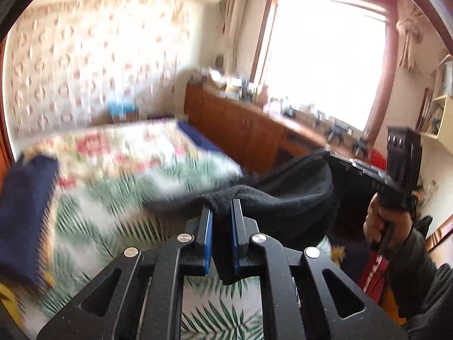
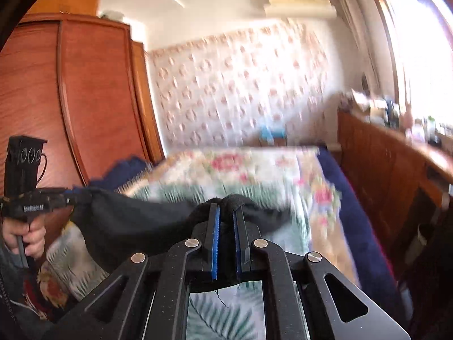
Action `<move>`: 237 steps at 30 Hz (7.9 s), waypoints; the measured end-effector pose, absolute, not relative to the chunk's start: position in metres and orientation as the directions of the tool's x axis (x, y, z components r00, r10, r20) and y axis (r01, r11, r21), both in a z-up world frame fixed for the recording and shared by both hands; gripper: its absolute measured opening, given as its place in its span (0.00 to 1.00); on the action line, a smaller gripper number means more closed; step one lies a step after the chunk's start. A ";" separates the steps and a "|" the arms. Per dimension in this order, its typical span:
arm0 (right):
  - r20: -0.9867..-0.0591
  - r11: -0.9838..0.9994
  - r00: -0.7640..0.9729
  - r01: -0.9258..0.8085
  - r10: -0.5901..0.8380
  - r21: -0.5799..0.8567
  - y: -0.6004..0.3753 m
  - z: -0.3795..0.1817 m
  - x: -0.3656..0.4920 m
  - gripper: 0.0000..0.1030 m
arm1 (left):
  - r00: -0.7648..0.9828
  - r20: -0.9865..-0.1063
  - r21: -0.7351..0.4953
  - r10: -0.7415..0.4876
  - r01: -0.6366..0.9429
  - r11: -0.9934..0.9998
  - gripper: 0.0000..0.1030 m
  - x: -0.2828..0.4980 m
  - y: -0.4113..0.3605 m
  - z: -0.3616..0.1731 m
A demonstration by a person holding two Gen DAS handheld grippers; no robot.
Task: Fold small clothes
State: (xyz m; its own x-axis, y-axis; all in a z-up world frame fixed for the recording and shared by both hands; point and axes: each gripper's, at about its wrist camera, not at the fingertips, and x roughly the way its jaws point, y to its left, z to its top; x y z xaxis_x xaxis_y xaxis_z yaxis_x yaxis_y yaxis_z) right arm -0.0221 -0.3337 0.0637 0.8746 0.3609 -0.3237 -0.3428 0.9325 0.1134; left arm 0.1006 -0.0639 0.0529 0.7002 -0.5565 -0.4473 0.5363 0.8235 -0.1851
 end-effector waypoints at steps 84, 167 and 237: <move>-0.564 0.846 0.639 -0.468 0.523 0.253 -0.267 -0.091 0.012 0.08 | 0.685 -0.637 -0.183 -0.354 0.311 0.932 0.07 0.059 0.006 -0.100; -0.529 0.826 0.704 -0.563 0.474 -0.009 -0.220 -0.067 0.223 0.47 | 0.706 -0.686 -0.085 -0.173 0.158 0.984 0.75 0.306 0.013 -0.116; -0.718 0.879 0.555 -0.446 0.420 0.169 -0.186 -0.081 0.299 0.59 | 0.660 -0.704 -0.196 -0.261 0.172 0.965 0.61 0.315 0.041 -0.132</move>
